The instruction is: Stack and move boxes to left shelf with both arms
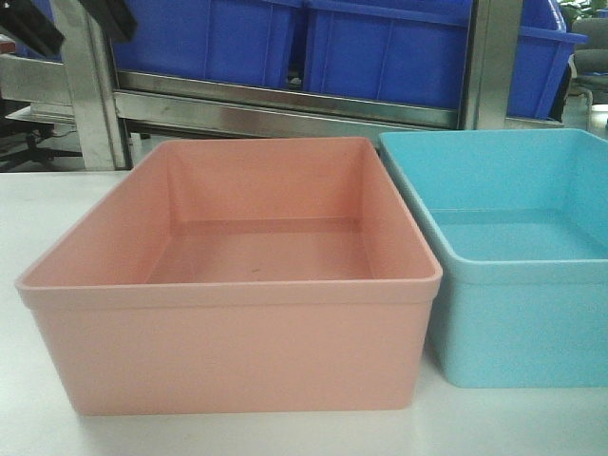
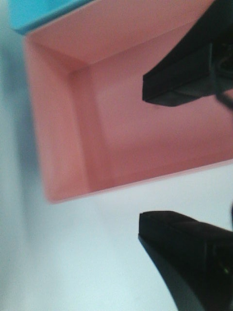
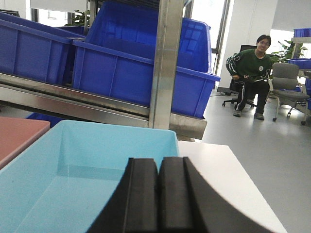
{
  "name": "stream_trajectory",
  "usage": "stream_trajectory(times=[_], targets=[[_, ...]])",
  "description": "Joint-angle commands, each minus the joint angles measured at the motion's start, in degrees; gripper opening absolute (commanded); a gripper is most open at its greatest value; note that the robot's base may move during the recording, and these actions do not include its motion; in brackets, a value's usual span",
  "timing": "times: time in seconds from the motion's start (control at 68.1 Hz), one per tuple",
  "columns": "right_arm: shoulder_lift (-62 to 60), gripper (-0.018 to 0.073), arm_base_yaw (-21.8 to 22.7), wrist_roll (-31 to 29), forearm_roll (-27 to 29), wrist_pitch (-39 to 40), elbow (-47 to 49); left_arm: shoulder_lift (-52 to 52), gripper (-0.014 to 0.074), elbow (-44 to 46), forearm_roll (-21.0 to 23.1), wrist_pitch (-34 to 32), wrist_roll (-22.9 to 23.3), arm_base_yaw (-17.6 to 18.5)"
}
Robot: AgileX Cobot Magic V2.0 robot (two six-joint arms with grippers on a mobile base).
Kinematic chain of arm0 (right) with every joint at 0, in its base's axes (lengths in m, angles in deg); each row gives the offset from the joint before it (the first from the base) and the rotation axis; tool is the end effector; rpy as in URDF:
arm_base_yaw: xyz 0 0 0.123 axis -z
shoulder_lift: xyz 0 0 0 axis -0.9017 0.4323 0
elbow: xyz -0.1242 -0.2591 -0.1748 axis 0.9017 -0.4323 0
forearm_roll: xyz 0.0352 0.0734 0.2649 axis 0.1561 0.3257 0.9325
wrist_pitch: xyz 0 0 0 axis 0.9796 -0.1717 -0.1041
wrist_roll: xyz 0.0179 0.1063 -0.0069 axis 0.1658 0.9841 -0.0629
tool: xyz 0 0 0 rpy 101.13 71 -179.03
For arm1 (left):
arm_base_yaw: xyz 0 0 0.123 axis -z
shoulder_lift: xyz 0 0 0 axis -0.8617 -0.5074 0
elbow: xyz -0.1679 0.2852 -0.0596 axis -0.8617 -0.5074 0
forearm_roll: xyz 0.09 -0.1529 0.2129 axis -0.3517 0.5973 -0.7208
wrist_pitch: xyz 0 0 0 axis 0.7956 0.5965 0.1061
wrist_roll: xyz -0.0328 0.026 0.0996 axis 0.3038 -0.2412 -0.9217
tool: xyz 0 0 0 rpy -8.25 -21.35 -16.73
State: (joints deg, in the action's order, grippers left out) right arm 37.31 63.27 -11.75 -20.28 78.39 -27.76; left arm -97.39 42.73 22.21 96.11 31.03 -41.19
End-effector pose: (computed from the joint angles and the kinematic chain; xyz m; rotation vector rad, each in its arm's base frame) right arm 0.0468 0.0015 0.2125 -0.0502 1.4152 -0.0174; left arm 0.3224 -0.1202 0.3706 0.2952 2.2416 -0.3662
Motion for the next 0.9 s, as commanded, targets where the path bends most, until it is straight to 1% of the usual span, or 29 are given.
stream_trajectory(times=[0.0,0.088,0.191,0.323,0.411,0.484,0.646,0.749,0.881], targets=[[-0.3,0.0053,0.1,-0.5,0.2,5.1,0.2,7.0,0.0372,-5.3,1.3,-15.0,-1.1,0.4],[-0.3,0.0053,0.1,-0.5,0.2,5.1,0.2,12.8,0.0372,-13.8,1.3,-24.8,-1.1,0.4],[-0.3,0.0053,0.1,-0.5,0.2,5.1,0.2,20.1,0.0372,-23.2,0.9,-33.6,-1.1,0.3],[-0.3,0.0053,0.1,-0.5,0.2,5.1,0.2,30.3,0.0372,-32.7,0.7,-40.8,-1.2,0.3],[-0.3,0.0053,0.1,-0.5,0.2,5.1,0.2,37.2,0.0372,-38.9,-2.9,-44.7,-1.2,0.3],[-0.3,0.0053,0.1,-0.5,0.2,5.1,0.2,43.6,0.0372,-42.8,-5.9,-45.2,-1.2,0.3],[-0.3,0.0053,0.1,-0.5,0.2,5.1,0.2,53.1,0.0372,-47.3,-5.9,-42.4,-1.2,0.3],[-0.3,0.0053,0.1,-0.5,0.2,5.1,0.2,56.6,0.0372,-47.4,-6.5,-38.5,-1.2,0.3],[-0.3,0.0053,0.1,-0.5,0.2,5.1,0.2,58.1,0.0372,-47.4,-8.0,-37.8,-1.7,0.3]])
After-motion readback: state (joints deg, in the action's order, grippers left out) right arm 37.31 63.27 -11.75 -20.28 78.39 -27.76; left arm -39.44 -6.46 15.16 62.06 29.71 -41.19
